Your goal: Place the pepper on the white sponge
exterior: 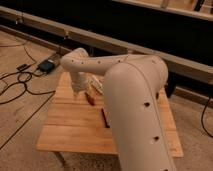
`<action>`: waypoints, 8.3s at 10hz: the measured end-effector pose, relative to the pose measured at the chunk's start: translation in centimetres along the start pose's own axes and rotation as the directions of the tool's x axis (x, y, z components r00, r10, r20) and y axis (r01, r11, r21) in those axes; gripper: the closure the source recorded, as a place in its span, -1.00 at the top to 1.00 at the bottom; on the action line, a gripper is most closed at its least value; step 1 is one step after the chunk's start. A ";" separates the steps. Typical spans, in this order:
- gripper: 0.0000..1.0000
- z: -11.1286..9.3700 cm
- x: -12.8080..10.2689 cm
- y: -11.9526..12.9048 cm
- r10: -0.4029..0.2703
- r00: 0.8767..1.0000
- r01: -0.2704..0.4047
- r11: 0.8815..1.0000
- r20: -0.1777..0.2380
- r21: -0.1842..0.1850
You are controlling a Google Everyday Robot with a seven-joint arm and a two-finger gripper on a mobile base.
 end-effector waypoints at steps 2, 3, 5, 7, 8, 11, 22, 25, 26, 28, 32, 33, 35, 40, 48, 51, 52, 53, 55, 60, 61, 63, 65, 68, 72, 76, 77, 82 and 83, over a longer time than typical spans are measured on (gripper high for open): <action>0.30 1.8 -2.2 -0.5 -0.027 0.999 0.027 0.999 -0.016 -0.019; 0.30 2.4 -2.8 -0.6 -0.039 0.999 0.039 0.999 -0.023 -0.023; 0.30 3.7 -4.2 -1.3 -0.057 0.998 0.056 0.998 -0.034 -0.029; 0.30 4.8 -5.1 -1.9 -0.069 0.997 0.067 0.997 -0.042 -0.031; 0.30 5.2 -5.3 -2.0 -0.072 0.996 0.071 0.997 -0.046 -0.031; 0.30 6.8 -6.2 -3.1 -0.082 0.995 0.081 0.996 -0.063 -0.025; -0.05 9.6 -6.4 -3.4 -0.106 0.986 0.106 0.994 -0.125 -0.009; -0.65 9.0 -6.3 -3.3 -0.096 0.988 0.095 0.995 -0.118 -0.018; -0.69 8.6 -6.1 -3.3 -0.094 0.989 0.092 0.996 -0.114 -0.023; -0.70 6.5 -5.2 -3.4 -0.081 0.992 0.078 0.996 -0.093 -0.038; -0.70 1.2 -1.4 -5.6 0.002 0.999 -0.004 0.998 -0.034 -0.056; -0.70 0.0 0.3 -6.3 0.026 0.999 -0.027 0.998 -0.022 -0.055; -0.70 -2.0 4.1 -8.1 0.087 0.996 -0.087 0.995 -0.004 -0.049; -0.70 -2.4 13.5 -12.4 0.237 0.971 -0.237 0.971 -0.024 -0.020; -0.70 0.8 20.8 -19.0 0.435 0.897 -0.433 0.900 -0.072 0.040; -0.70 2.6 21.6 -21.7 0.498 0.862 -0.494 0.867 -0.096 0.059; -0.70 3.2 21.8 -22.8 0.521 0.848 -0.517 0.854 -0.100 0.063; -0.70 3.5 22.0 -23.5 0.534 0.839 -0.530 0.845 -0.102 0.065; -0.70 4.3 22.5 -25.2 0.566 0.818 -0.562 0.824 -0.107 0.067; -0.70 6.0 23.6 -28.6 0.605 0.787 -0.602 0.796 -0.118 0.069; -0.70 6.4 23.8 -29.2 0.612 0.781 -0.609 0.790 -0.122 0.070; -0.70 7.2 24.0 -30.0 0.619 0.774 -0.615 0.785 -0.133 0.072; -0.63 7.9 23.8 -30.5 0.621 0.771 -0.618 0.783 -0.142 0.066; 0.00 8.5 23.4 -30.9 0.625 0.766 -0.624 0.779 -0.150 0.059; 0.60 8.4 23.0 -31.0 0.630 0.764 -0.629 0.775 -0.141 0.057; 0.60 7.7 22.4 -30.6 0.627 0.769 -0.626 0.778 -0.123 0.048; 0.60 7.4 22.3 -30.4 0.624 0.772 -0.624 0.781 -0.121 0.043; 0.60 2.9 20.6 -28.7 0.592 0.805 -0.593 0.806 -0.025 0.003; 0.60 1.4 19.9 -27.7 0.573 0.819 -0.573 0.819 0.004 -0.009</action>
